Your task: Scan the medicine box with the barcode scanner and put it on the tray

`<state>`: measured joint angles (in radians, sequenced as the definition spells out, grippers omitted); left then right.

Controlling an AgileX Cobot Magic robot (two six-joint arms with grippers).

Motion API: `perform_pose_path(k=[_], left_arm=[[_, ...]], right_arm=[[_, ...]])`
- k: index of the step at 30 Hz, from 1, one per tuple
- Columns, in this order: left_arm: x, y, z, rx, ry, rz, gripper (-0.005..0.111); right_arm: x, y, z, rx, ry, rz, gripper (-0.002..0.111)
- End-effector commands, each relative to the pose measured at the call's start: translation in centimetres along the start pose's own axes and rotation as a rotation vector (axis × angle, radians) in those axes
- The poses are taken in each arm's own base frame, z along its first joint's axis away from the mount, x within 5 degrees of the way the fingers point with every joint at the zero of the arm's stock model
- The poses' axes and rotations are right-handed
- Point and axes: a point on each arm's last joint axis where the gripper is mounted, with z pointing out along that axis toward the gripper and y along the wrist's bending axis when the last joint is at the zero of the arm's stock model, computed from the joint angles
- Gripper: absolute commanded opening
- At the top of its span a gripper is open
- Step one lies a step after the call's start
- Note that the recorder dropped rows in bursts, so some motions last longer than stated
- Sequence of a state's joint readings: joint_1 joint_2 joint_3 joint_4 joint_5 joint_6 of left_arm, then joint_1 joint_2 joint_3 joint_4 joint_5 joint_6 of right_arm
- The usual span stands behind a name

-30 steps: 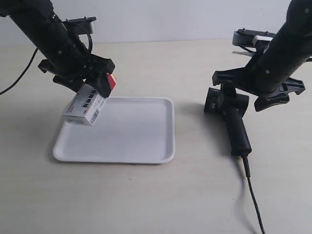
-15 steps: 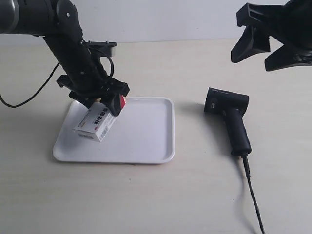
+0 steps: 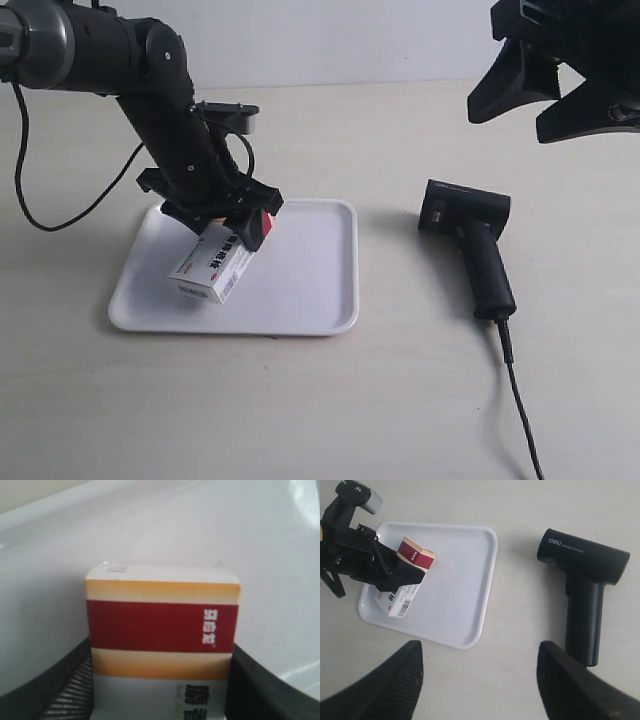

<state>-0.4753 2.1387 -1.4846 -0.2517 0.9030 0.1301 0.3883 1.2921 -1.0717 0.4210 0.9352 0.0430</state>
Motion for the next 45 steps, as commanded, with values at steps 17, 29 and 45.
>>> perform_pose_path(k=[17,29,45], left_arm=[[-0.5,0.1,0.0,-0.026,-0.042,0.007,0.0],[-0.5,0.3,0.7,-0.034,-0.039,-0.003,0.014],[-0.8,-0.3,-3.0,-0.037,-0.09,0.066,0.081]], right_arm=[[0.1,0.1,-0.4,-0.011,-0.006,-0.015,0.062],[0.1,0.1,-0.4,-0.011,-0.006,-0.019,0.062],[0.0,0.1,-0.4,-0.011,-0.012,-0.031,0.062]])
